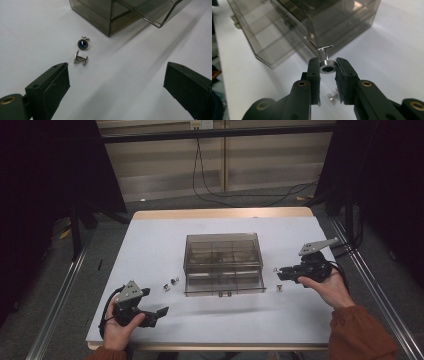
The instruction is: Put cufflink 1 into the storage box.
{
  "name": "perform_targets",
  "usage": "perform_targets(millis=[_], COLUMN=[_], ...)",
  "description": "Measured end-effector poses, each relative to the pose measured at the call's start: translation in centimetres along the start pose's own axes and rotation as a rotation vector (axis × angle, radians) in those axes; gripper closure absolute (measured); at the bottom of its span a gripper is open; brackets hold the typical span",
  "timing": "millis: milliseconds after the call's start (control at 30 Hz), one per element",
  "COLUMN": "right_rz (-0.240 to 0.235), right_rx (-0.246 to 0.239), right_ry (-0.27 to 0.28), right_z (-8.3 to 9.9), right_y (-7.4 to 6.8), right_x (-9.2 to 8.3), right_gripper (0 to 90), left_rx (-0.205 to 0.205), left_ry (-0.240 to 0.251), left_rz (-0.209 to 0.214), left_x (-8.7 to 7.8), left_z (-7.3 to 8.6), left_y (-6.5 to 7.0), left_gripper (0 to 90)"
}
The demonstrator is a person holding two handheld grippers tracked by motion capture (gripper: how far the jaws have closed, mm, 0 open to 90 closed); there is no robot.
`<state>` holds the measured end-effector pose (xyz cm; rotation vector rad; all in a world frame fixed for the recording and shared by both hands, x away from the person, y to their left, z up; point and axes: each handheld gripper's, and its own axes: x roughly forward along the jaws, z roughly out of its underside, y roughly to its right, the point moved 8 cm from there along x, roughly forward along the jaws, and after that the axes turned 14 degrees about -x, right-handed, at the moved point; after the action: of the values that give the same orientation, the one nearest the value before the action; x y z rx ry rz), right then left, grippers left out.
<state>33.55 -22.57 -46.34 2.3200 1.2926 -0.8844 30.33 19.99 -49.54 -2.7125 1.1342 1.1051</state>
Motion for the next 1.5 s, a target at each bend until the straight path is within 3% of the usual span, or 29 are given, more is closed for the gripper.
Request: perform_targets(millis=[300,767,1267,1500], right_rz=[-0.009,-0.081,-0.158,-0.203], right_rx=[-0.040,-0.108,-0.182,-0.236], right_ry=[0.066,0.102,0.015,-0.064], right_z=[-2.4,-6.3,-9.4,-10.9], right_y=[-1.0,-3.3,-5.3,-6.6], right_x=[-1.0,1.1,5.0,6.9], right_gripper=[73.9,73.9,73.9,73.9], left_rx=[0.007,0.010,0.003,0.003], left_ry=[-0.009,-0.020,-0.012,-0.016], left_rz=[0.006,0.004,0.012,0.012], left_x=[0.1,0.2,0.1,0.2], left_z=[0.1,0.1,0.1,0.1], left_y=[0.1,0.1,0.1,0.1], left_gripper=[6.3,6.2,6.2,5.9])
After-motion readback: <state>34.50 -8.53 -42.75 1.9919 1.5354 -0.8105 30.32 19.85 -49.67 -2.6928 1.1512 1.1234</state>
